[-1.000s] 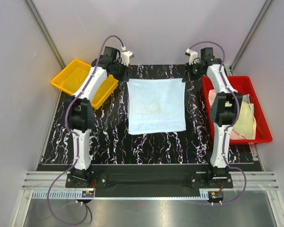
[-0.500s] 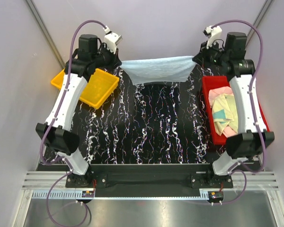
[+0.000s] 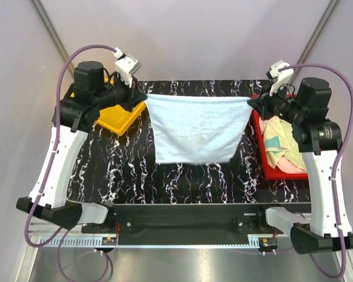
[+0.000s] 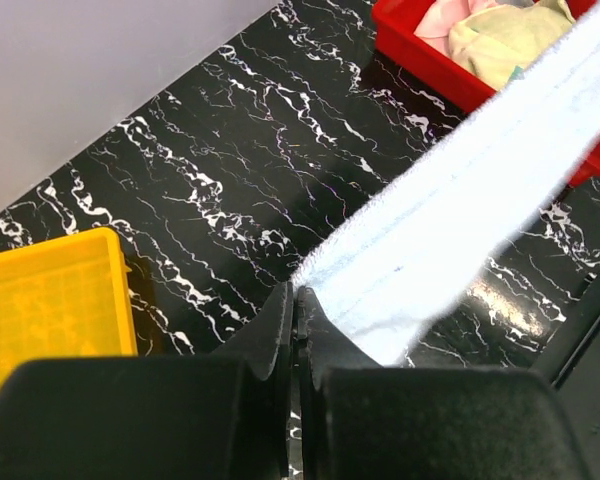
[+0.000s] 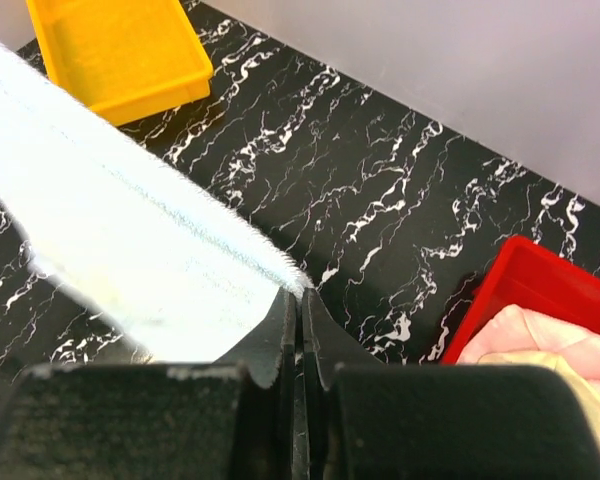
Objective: Fold and stack the towels
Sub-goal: Fold the towel
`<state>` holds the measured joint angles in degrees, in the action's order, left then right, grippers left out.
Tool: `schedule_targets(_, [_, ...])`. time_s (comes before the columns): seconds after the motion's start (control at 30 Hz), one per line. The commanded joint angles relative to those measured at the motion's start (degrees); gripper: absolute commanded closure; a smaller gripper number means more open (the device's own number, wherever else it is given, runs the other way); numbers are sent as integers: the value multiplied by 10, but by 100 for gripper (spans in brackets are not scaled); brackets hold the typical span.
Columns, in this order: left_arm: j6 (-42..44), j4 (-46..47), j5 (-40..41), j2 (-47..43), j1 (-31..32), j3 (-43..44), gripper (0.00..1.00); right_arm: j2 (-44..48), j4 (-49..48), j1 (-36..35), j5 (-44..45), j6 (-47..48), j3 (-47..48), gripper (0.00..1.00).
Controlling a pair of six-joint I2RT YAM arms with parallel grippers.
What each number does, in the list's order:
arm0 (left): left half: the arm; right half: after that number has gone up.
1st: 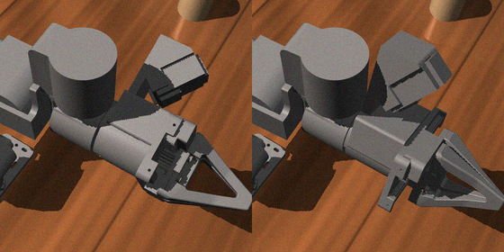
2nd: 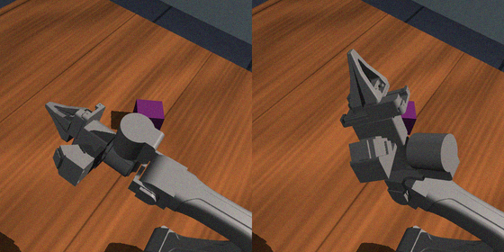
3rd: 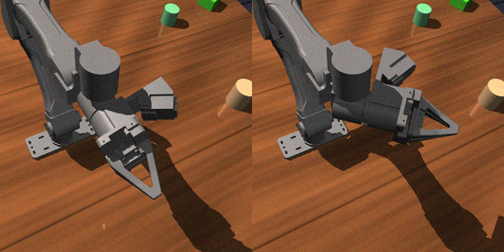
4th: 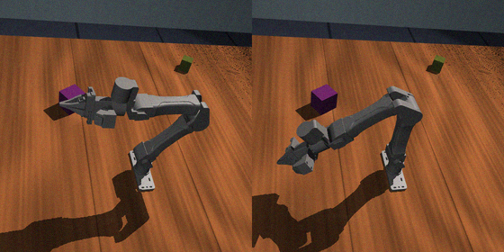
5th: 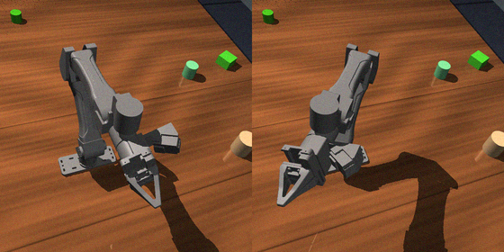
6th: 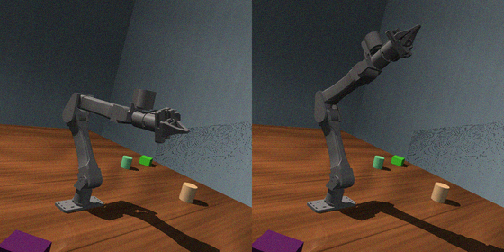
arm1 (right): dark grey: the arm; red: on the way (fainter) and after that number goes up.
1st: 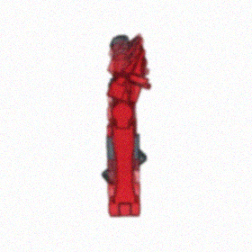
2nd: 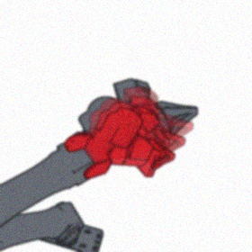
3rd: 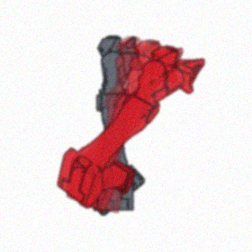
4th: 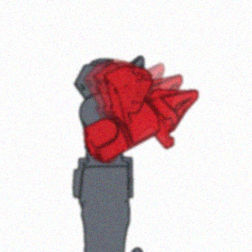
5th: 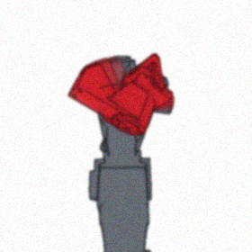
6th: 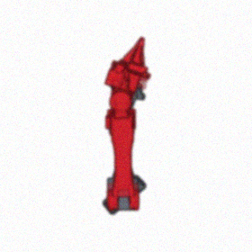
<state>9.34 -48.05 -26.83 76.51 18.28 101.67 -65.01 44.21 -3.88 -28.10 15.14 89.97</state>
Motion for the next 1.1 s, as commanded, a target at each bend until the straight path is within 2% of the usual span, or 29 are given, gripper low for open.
schedule_targets(0.0, [-26, 7, 26, 49, -4, -12, 100, -28, -51, 1, 21, -8, -28, 100])
schedule_targets(0.2, [-32, 76, 66, 201, -6, -2, 100, -160, -146, 1, 21, -7, -79, 100])
schedule_targets(0.23, [-30, 85, 70, 258, -8, 7, 100, -207, -172, 0, 23, -7, -80, 100])
schedule_targets(0.3, [-28, 102, 78, 323, -11, 39, 99, -262, -199, 1, 20, -9, -68, 99])
schedule_targets(0.33, [-28, 103, 79, 358, -12, 86, 97, -322, -210, 1, 19, -11, -59, 97])
schedule_targets(0.37, [-25, 100, 79, 436, -18, 116, 97, -357, -216, 0, 17, -9, -43, 96])
schedule_targets(0.47, [-31, 71, 78, 544, -28, 256, 94, -500, -193, 1, 25, -9, 66, 94])
schedule_targets(0.53, [-38, 68, 91, 615, -33, 311, 83, -596, -171, 2, 40, -13, 165, 88])
schedule_targets(0.57, [-45, 77, 103, 625, -35, 326, 76, -624, -157, 4, 51, -19, 197, 80])
schedule_targets(0.6, [-50, 102, 126, 630, -35, 322, 62, -645, -152, 4, 62, -33, 250, 76])
schedule_targets(0.63, [-53, 117, 141, 621, -37, 313, 56, -678, -148, 5, 86, -40, 273, 71])
schedule_targets(0.67, [-58, 131, 157, 613, -37, 285, 49, -688, -133, 5, 95, -48, 293, 61])
schedule_targets(0.7, [-63, 154, 193, 601, -37, 270, 46, -695, -123, 5, 103, -62, 325, 58])
schedule_targets(0.8, [-76, 166, 238, 545, -37, 217, 42, -684, -87, 5, 145, -117, 333, 49])
schedule_targets(0.87, [-92, 143, 228, 502, -35, 202, 43, -640, -62, 3, 162, -148, 308, 47])
schedule_targets(0.9, [-109, 124, 202, 485, -33, 169, 45, -624, -49, -2, 167, -209, 277, 47])
schedule_targets(1.0, [-143, 110, 202, 392, -6, 81, 46, -549, 13, -5, 202, -309, 190, 53])
schedule_targets(1.07, [-177, 102, 212, 348, 17, -14, 47, -481, 22, -10, 220, -343, 125, 57])
